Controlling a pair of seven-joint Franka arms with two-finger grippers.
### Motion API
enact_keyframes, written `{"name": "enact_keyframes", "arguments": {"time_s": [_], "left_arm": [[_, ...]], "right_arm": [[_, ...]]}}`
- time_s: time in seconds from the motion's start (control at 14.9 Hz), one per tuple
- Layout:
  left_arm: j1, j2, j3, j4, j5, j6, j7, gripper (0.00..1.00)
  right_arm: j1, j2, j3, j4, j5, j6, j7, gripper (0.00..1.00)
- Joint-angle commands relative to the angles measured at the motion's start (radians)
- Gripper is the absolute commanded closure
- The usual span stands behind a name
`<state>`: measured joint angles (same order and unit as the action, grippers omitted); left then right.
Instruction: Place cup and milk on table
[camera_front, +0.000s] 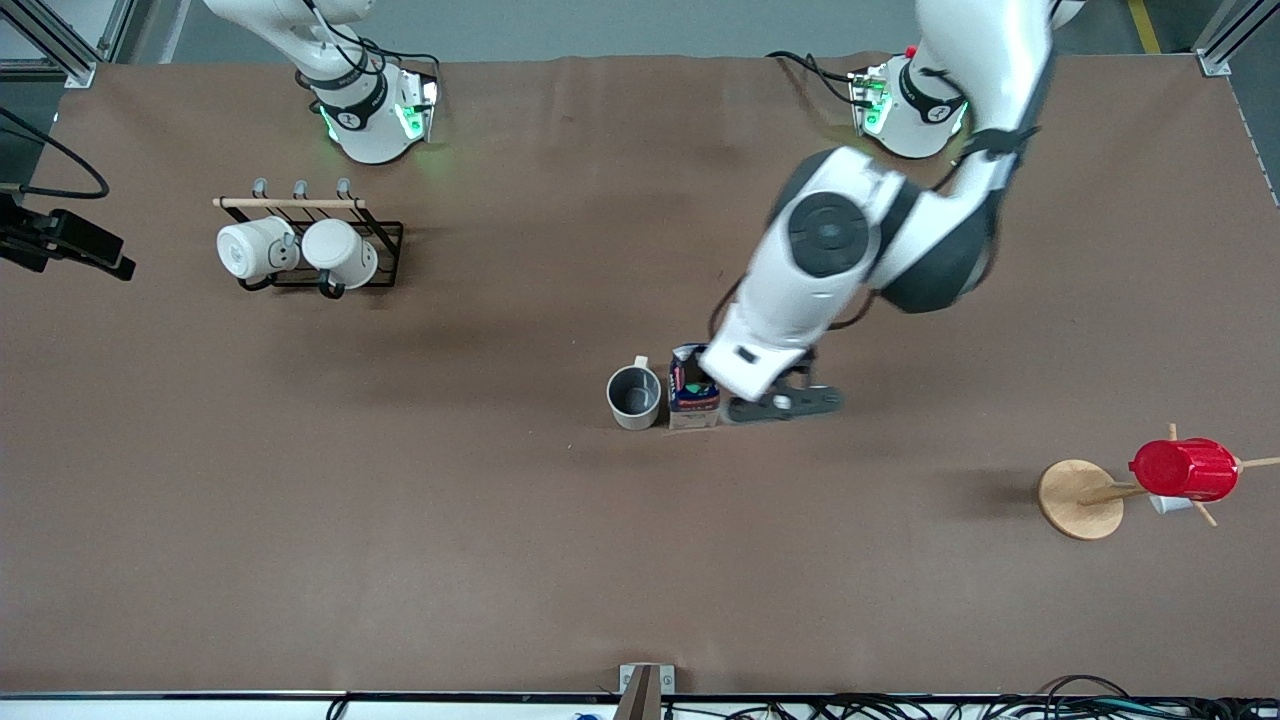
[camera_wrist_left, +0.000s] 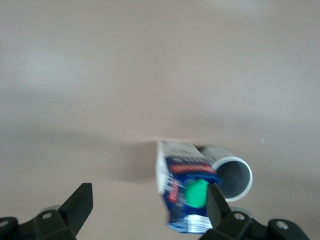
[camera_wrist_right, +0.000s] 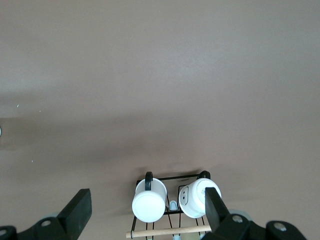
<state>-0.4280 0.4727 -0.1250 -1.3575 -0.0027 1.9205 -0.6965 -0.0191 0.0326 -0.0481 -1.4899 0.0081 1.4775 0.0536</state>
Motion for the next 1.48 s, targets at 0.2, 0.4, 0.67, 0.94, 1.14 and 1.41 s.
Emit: {"name": "enact_keyframes", "arguments": {"time_s": [0.2, 0.4, 0.67, 0.94, 1.14, 1.41], "left_arm": [[0.217, -0.15, -0.002, -0.023, 0.02, -0.129, 0.247, 0.0], [0.319, -0.21, -0.005, -0.026, 0.02, -0.24, 0.394, 0.0], [0.408, -0.292, -0.005, -0.035, 0.02, -0.331, 0.523, 0.0], [0.446, -0.397, -0.008, -0.118, 0.018, -0.354, 0.614, 0.0], [0.443, -0.5, -0.019, -0.236, 0.015, -0.345, 0.614, 0.0], [0.44, -0.6, -0.019, -0.337, 0.007, -0.344, 0.626, 0.0]], "right_arm": [[-0.002, -0.019, -0.001, -0.018, 0.02, 0.0, -0.008, 0.0], [-0.002, -0.017, -0.001, -0.018, 0.018, -0.005, -0.008, 0.0], [-0.002, -0.019, -0.001, -0.018, 0.018, -0.008, -0.009, 0.0], [-0.002, -0.019, -0.001, -0.018, 0.02, -0.009, -0.009, 0.0], [-0.002, -0.019, -0.001, -0.018, 0.02, -0.011, -0.009, 0.0], [-0.002, -0.019, -0.001, -0.018, 0.018, -0.013, -0.009, 0.0]]}}
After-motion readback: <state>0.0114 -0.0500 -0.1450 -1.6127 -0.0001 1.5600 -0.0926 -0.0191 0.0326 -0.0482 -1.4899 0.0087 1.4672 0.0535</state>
